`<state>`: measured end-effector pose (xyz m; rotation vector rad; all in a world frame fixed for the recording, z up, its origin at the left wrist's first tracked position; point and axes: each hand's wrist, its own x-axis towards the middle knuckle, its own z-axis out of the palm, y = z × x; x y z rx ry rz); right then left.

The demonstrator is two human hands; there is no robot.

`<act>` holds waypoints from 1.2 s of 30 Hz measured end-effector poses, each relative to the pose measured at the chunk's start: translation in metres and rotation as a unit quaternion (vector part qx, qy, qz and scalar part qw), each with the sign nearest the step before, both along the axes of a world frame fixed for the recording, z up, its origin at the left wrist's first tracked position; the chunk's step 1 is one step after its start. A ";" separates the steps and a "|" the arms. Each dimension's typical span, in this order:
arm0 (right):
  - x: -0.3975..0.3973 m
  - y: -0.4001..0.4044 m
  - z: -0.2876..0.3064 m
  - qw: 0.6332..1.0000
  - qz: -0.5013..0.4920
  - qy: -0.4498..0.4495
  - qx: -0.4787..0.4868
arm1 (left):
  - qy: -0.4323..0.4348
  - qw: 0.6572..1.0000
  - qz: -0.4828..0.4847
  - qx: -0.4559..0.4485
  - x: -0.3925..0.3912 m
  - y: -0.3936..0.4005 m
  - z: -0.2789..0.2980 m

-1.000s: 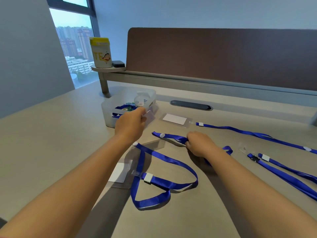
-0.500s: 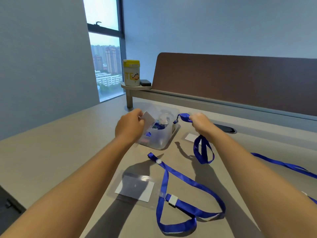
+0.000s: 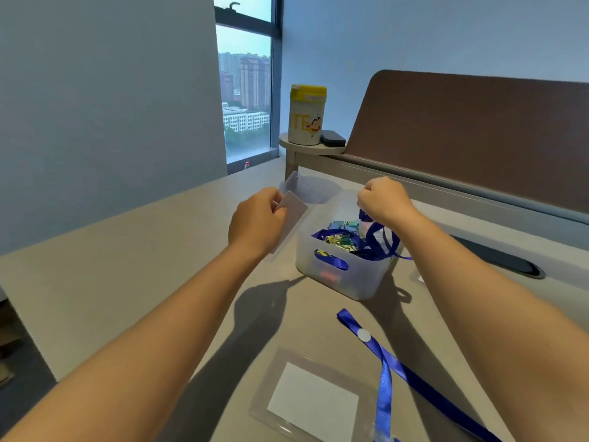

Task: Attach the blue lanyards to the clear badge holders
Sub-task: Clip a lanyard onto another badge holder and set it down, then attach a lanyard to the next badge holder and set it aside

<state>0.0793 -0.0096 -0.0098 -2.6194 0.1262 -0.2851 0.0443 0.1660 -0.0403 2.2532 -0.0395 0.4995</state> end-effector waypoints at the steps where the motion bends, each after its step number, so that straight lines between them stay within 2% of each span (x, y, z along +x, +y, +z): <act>1: 0.003 0.003 -0.003 1.000 0.014 0.017 -0.014 | -0.002 1.000 -0.003 0.002 0.003 0.001 0.000; 6: 0.015 0.022 -0.021 0.994 0.091 0.063 0.020 | -0.014 1.000 -0.021 0.008 0.010 0.002 -0.001; 10: 0.018 0.023 -0.027 0.981 0.118 0.141 -0.063 | -0.020 0.999 -0.035 0.017 0.008 0.002 -0.001; 15: -0.006 0.001 -0.013 0.989 0.092 0.075 -0.089 | -0.030 0.998 -0.043 0.046 -0.005 -0.006 0.004; 19: -0.048 -0.027 -0.007 0.993 0.060 0.025 -0.102 | -0.065 0.993 -0.070 0.071 -0.031 -0.029 0.013; 23: -0.110 -0.071 -0.012 0.995 0.014 0.018 -0.094 | -0.093 0.982 -0.133 0.098 -0.065 -0.066 0.014; 30: -0.226 -0.162 -0.036 0.988 -0.117 0.081 -0.063 | -0.136 0.938 -0.285 0.139 -0.117 -0.147 -0.009; 36: -0.288 -0.229 -0.061 0.966 -0.230 0.118 -0.013 | -0.136 0.910 -0.349 0.180 -0.150 -0.212 -0.024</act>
